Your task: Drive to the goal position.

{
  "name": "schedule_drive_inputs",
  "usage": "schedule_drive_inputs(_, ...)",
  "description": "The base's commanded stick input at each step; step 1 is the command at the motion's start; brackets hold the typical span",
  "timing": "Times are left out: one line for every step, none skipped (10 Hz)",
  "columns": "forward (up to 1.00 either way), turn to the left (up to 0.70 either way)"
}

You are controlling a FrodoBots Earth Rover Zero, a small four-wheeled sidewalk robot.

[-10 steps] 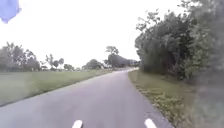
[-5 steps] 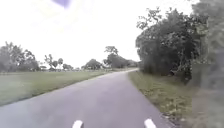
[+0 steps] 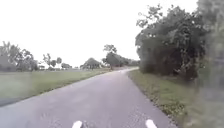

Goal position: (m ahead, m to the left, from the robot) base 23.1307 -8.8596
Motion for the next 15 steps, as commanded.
schedule_drive_inputs(0.80, 0.03)
schedule_drive_inputs(0.80, 0.03)
schedule_drive_inputs(0.80, 0.03)
schedule_drive_inputs(0.80, 0.03)
schedule_drive_inputs(0.80, 0.03)
schedule_drive_inputs(0.80, 0.03)
schedule_drive_inputs(0.80, 0.03)
schedule_drive_inputs(0.80, 0.03)
schedule_drive_inputs(0.80, 0.03)
schedule_drive_inputs(0.80, 0.03)
schedule_drive_inputs(0.80, 0.03)
schedule_drive_inputs(0.80, 0.03)
schedule_drive_inputs(0.80, 0.03)
schedule_drive_inputs(0.80, 0.03)
schedule_drive_inputs(0.80, 0.03)
